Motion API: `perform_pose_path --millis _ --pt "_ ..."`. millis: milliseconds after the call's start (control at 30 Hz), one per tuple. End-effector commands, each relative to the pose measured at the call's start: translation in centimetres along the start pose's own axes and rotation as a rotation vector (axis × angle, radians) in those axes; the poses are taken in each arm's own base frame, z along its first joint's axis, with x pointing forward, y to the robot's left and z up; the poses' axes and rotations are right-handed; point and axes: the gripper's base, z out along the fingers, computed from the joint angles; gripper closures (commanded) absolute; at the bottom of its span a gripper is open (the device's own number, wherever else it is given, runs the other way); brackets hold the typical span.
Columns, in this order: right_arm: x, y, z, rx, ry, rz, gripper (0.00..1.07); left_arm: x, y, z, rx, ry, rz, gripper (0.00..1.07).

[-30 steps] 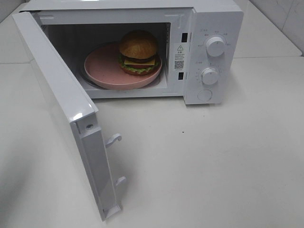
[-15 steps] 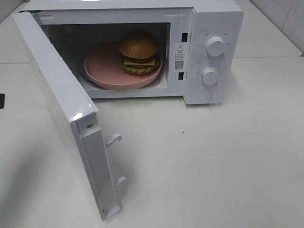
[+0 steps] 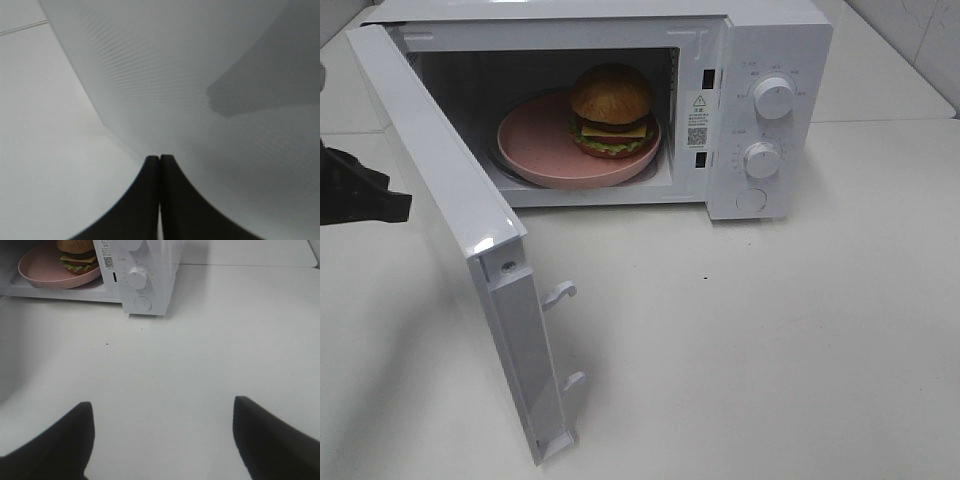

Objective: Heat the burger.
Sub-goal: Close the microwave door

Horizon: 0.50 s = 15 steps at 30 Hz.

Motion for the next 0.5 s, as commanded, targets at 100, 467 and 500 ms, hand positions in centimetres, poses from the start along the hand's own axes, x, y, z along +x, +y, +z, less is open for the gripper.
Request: perform_pose_path --millis 100,467,500 --pt "0.3 0.0 -0.3 0.003 -0.022 -0.012 0.35 -1.2 -1.4 1.6 0.030 -0.011 0.025 1.06" --pt "0.3 0.0 -0.3 0.003 -0.022 -0.012 0.35 -4.2 -4.2 4.3 0.059 -0.089 0.076 1.06" --pt "0.3 0.0 -0.3 0.003 -0.022 -0.012 0.35 -4.5 -4.5 4.6 0.065 -0.093 0.079 1.06"
